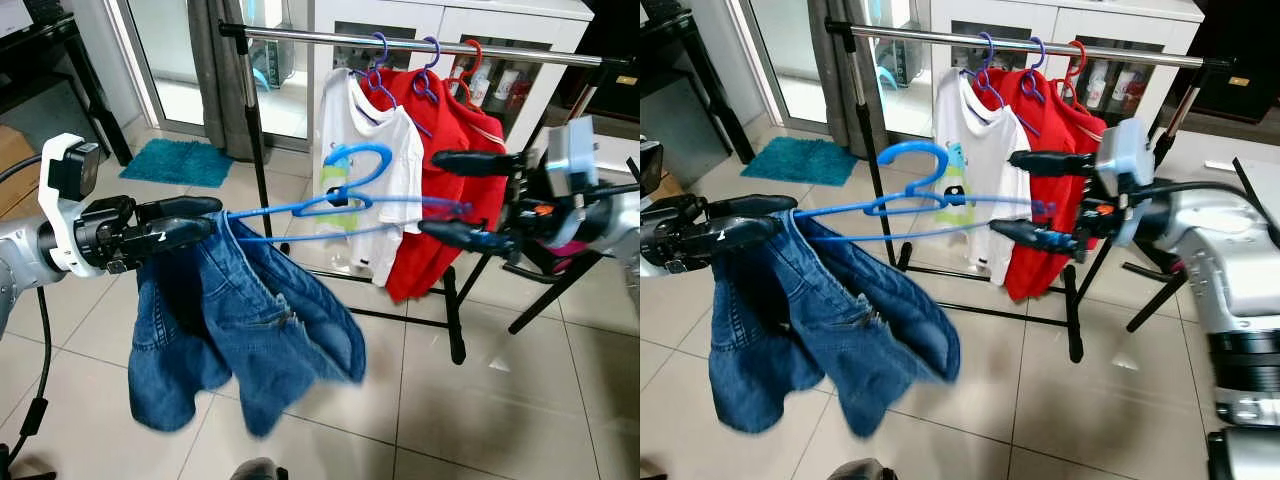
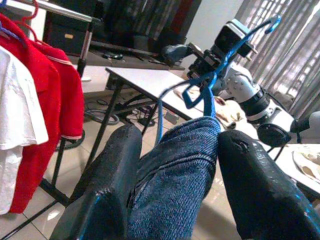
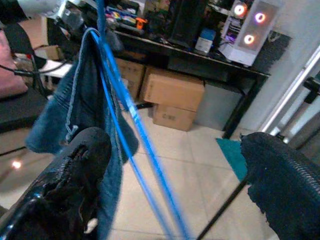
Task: Hang hanger
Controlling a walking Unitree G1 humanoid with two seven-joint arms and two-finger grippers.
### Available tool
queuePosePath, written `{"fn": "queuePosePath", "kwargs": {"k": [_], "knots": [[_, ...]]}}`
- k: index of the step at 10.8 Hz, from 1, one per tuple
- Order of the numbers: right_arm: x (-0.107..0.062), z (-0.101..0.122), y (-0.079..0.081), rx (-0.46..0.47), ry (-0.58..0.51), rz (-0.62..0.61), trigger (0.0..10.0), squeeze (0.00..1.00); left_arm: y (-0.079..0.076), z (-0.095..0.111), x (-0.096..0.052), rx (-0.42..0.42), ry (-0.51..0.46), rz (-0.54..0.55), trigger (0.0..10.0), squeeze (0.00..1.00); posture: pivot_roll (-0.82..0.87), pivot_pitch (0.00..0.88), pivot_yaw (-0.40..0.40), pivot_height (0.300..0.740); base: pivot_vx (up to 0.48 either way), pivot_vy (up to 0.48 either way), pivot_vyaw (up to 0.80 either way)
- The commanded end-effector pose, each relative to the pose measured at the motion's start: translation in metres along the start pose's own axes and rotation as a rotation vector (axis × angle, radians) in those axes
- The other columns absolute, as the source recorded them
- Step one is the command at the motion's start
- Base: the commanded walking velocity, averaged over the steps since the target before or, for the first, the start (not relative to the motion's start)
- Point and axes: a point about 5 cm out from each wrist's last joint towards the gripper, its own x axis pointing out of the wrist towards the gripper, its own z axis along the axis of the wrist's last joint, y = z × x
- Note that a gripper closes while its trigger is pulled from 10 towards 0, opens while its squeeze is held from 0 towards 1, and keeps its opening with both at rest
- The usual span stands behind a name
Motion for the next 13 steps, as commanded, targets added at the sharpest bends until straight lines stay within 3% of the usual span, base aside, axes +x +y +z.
{"fn": "queuePosePath", "kwargs": {"k": [1,2,3,4,8,13], "knots": [[0.007,0.004,0.002,-0.013,-0.009,0.036,10.0,1.00,-0.004,0.004,0.004,0.017,0.017,-0.031,0.0,0.00,0.01,0.000,0.009,0.740,0.000,0.000,0.00],[0.017,0.002,0.007,0.001,-0.016,0.089,10.0,0.00,-0.004,0.004,0.007,0.016,0.021,-0.039,0.0,0.00,0.01,0.000,0.011,0.740,0.000,0.000,0.00],[0.020,0.003,0.008,0.013,-0.027,0.108,10.0,0.00,-0.004,0.004,0.009,0.016,0.021,-0.042,0.0,0.00,0.01,0.000,0.011,0.740,0.000,0.000,0.00],[0.026,0.003,0.010,0.044,-0.043,0.135,0.0,0.00,-0.004,0.005,0.010,0.015,0.022,-0.045,0.0,0.00,0.01,0.000,0.012,0.740,0.000,0.000,0.00],[0.037,0.003,0.015,0.112,-0.052,0.197,0.0,0.00,-0.005,0.004,0.012,0.019,0.043,-0.052,0.0,0.00,0.01,0.000,0.011,0.740,0.000,0.000,0.00],[0.042,0.001,0.026,0.130,-0.042,0.214,0.0,0.00,-0.005,0.006,0.014,0.022,0.053,-0.057,0.0,0.00,0.01,0.000,0.021,0.740,0.000,0.000,0.00]]}}
